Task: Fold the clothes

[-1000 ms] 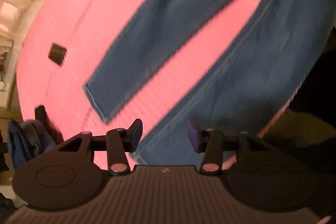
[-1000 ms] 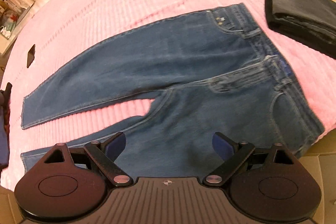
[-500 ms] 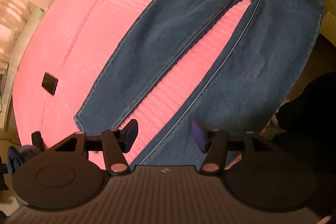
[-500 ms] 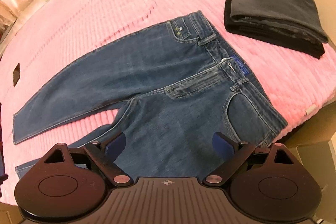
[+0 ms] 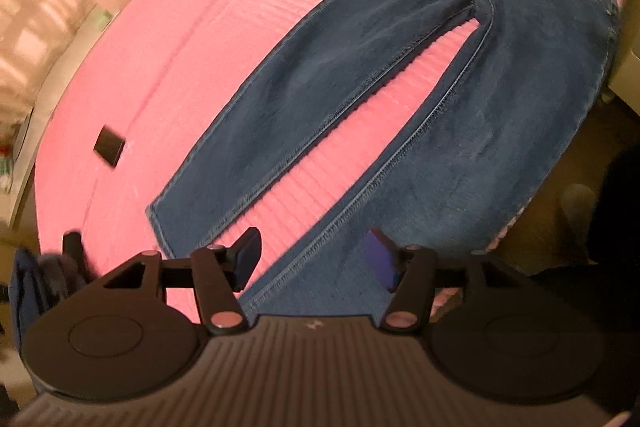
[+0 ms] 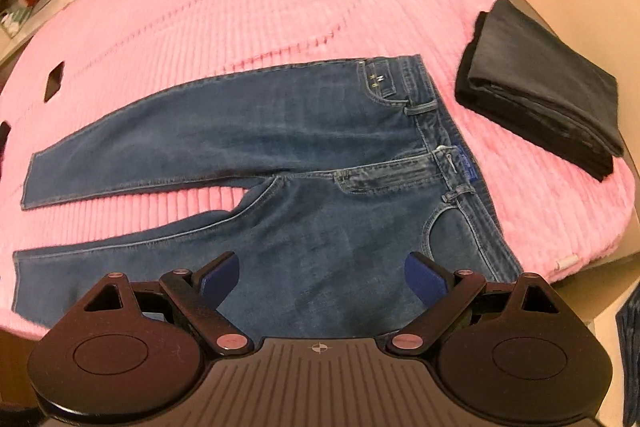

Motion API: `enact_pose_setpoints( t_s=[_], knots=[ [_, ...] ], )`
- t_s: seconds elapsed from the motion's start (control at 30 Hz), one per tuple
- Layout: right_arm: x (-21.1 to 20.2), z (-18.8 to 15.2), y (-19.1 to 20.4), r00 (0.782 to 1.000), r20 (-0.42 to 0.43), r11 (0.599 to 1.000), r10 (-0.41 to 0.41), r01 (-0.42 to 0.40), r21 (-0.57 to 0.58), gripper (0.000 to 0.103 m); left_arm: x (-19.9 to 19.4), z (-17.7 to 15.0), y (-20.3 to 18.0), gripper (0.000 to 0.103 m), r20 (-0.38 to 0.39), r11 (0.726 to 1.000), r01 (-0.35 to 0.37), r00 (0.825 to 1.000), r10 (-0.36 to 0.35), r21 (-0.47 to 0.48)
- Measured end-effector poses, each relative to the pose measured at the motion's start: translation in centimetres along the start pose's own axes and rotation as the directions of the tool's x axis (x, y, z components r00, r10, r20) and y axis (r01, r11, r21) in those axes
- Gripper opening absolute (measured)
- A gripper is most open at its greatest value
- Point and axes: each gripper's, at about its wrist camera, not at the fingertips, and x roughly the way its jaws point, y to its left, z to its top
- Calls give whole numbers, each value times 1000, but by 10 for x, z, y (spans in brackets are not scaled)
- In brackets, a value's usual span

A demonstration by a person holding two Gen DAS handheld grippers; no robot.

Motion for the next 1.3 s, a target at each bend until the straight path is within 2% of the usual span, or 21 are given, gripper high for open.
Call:
enact_pose_setpoints(
  t_s=[0.13,0.23,0.37,0.43,0.5,0.57,0.73,0.93,1.13,1.23,1.3],
  knots=[
    [0,4,-14,999,-16,995,31,-33,-96,92,-15,-2,-27,55,-25,998,-50,998,49,-50],
    [0,3,-29,999,-37,979,35,-42,-197,92,-26,1,-48,55,-60,986,-67,996,59,-151],
    [0,-8,-52,995,-90,960,46,-69,-272,92,-48,2,-73,56,-110,938,-109,991,76,-330],
    [0,-14,-58,993,-105,954,58,-86,-286,92,-61,3,-86,61,-129,922,-124,988,81,-366],
    [-1,-19,-61,992,-111,951,66,-96,-292,92,-74,3,-96,74,-124,919,-135,988,95,-370],
    [-2,-24,-64,990,-116,949,74,-106,-298,92,-86,2,-103,75,-119,915,-146,987,108,-375],
    [-4,-37,-70,987,-131,941,93,-130,-313,92,-94,-7,-104,75,-146,922,-164,982,120,-351],
    [-2,-44,-65,983,-146,937,110,-151,-314,92,-102,-15,-94,77,-138,913,-195,978,154,-358],
    [-4,-43,-58,984,-140,937,111,-151,-316,92,-102,-21,-93,77,-132,923,-210,975,176,-321],
    [-5,-45,-55,986,-127,930,113,-150,-335,92,-102,-27,-97,74,-137,929,-238,969,206,-284],
    [-9,-49,-50,993,-89,915,82,-110,-389,92,-103,-34,-100,73,-151,926,-274,959,242,-259]
  ],
)
